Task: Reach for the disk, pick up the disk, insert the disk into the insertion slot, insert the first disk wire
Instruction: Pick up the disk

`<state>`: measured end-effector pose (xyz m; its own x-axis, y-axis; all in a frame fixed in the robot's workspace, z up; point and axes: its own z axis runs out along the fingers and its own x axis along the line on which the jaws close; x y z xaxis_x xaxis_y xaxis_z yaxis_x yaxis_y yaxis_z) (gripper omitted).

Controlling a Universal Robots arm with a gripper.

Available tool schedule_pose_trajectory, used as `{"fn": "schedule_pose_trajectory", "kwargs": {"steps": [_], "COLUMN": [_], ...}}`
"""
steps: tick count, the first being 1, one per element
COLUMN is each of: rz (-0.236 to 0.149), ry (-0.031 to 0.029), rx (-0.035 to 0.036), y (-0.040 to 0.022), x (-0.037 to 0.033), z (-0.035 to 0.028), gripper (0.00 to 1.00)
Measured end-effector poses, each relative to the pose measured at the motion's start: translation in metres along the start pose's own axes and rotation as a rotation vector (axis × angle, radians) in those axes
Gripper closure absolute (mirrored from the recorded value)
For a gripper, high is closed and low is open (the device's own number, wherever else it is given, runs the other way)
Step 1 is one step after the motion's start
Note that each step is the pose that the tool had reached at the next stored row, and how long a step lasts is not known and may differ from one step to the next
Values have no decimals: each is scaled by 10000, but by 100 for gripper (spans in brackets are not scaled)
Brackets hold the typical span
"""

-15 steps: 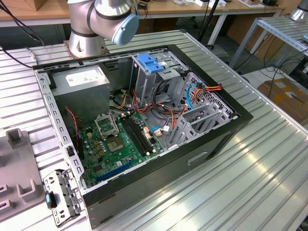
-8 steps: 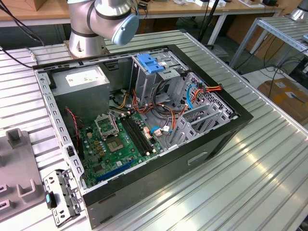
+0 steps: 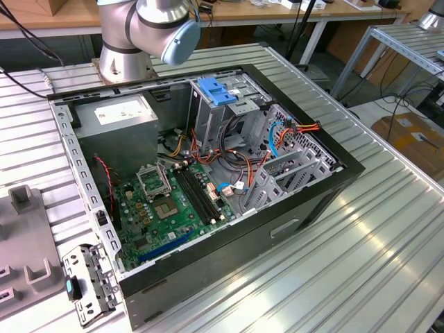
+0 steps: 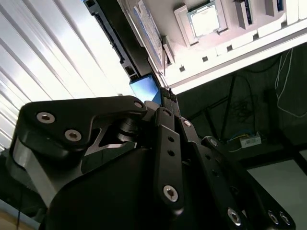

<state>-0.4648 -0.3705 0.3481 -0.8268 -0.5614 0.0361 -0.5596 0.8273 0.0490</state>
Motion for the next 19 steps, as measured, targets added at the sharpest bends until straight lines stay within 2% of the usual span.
{"fn": "schedule_pose_trajectory", "kwargs": {"steps": [3, 10, 19], "rz": [-427, -944, -1240], "ry": [22, 45, 46], "rx": [15, 36, 31], "y": [0, -1, -2], "x": [0, -1, -4], "z": [0, 0, -1], "gripper": [89, 89, 89]}}
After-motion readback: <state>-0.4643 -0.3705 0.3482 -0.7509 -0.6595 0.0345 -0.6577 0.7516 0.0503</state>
